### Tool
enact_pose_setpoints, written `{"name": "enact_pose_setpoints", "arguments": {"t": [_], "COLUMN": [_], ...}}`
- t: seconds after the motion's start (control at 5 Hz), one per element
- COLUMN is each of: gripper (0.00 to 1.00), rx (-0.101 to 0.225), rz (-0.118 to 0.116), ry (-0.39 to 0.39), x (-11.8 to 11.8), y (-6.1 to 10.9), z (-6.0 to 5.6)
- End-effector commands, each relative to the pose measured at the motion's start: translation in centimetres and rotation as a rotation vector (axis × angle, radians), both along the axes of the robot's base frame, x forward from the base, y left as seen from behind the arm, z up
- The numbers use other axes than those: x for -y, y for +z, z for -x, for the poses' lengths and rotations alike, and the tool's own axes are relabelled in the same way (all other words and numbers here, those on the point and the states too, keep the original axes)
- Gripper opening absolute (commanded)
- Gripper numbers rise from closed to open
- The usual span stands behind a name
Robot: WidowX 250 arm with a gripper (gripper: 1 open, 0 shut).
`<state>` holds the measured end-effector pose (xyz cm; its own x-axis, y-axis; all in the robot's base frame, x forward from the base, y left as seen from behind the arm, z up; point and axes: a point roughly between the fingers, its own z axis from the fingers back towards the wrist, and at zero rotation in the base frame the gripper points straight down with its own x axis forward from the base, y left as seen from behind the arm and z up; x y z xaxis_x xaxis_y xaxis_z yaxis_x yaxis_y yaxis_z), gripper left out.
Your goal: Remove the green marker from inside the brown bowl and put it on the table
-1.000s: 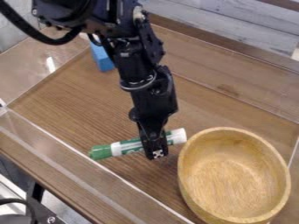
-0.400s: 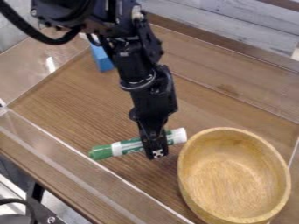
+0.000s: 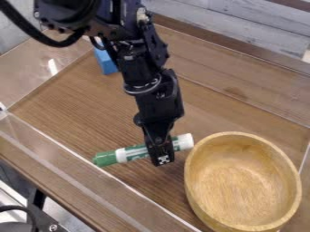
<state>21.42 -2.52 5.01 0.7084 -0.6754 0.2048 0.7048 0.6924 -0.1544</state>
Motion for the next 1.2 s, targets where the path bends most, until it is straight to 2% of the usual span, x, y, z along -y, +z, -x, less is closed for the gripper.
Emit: {"name": "enact_pose_setpoints", "arguments": {"t": [0.0, 1.0], "gripper": [0.00, 0.00], "rx": [0.043, 0.029], "rz": [0.002, 0.011], "ry": [0.009, 0.014], "x": [-0.22, -0.28], "y": [0.79, 0.51], "z": [-1.11, -1.23]}}
